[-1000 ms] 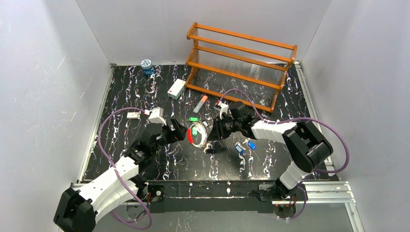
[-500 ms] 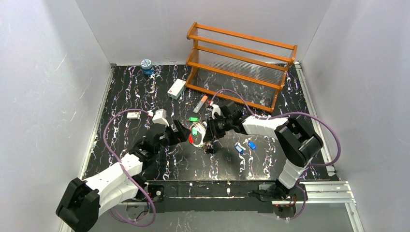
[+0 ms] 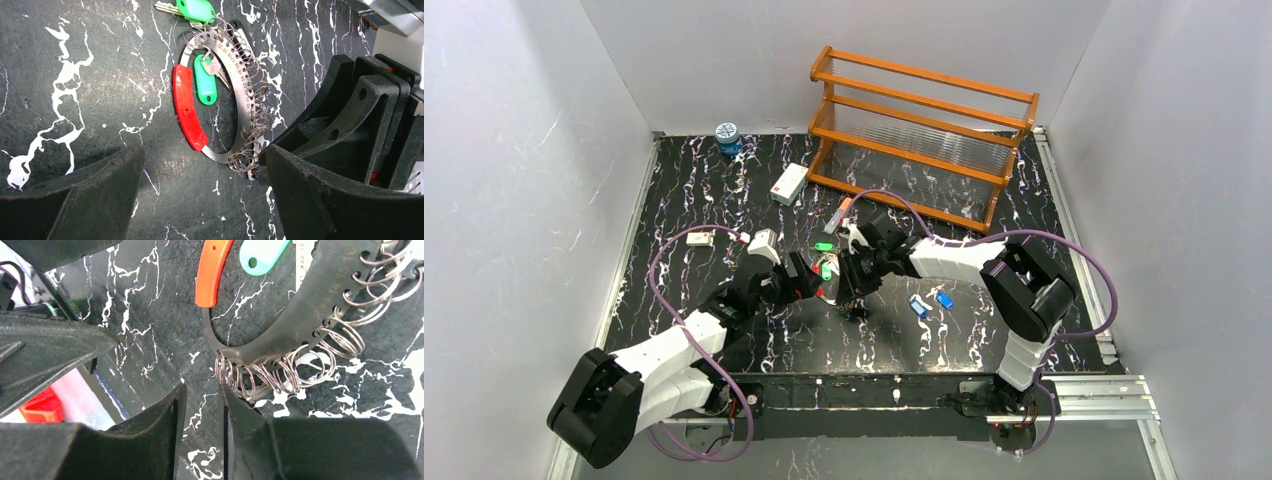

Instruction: Put the keys on the keyring

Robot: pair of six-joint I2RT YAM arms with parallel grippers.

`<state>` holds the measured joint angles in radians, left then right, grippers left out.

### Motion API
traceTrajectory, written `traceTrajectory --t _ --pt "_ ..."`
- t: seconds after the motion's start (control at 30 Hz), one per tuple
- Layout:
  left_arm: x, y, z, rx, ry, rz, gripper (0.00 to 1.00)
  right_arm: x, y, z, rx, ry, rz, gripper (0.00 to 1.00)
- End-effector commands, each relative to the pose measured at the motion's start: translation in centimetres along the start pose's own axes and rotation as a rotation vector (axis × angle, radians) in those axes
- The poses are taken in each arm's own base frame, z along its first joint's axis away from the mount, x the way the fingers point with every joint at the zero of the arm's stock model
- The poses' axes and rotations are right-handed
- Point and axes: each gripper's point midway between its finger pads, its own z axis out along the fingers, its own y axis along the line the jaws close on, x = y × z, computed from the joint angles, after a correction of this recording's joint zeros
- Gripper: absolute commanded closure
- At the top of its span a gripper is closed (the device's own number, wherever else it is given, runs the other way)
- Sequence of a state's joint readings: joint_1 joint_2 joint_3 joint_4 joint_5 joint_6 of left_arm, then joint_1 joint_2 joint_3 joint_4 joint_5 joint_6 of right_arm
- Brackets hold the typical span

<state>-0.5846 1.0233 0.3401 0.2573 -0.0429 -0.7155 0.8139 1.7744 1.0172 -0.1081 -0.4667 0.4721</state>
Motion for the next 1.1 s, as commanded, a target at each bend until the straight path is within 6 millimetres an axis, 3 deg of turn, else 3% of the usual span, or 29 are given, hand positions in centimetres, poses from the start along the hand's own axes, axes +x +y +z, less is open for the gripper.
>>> traceTrajectory --t 0.0,0.5,0.73,0.9,1.07 --pt "-0.8 -0.8 0.1 0.029 -0.017 0.004 0.11 -1.0 0.2 0.4 0.071 -0.006 -0.036 0.6" --pt "1.8 -1.2 1.2 0.067 0.103 -0.029 0.16 -2.7 -0.2 -0.9 0.102 -0.054 -0.047 0.56" --pt "2.2 -1.6 1.7 0.079 0.128 -0.034 0.19 -3.3 -1.7 -2.1 0.091 -0.085 -0.002 0.56" --pt "2.1 -1.6 1.7 0.079 0.129 -0.032 0.19 -3.2 -2.8 -1.9 0.111 -0.075 0.001 0.56" --pt "2.3 -1.4 1.7 0.074 0.135 -0.031 0.19 -3.0 -2.4 -1.3 0.073 -0.047 -0.006 0.55"
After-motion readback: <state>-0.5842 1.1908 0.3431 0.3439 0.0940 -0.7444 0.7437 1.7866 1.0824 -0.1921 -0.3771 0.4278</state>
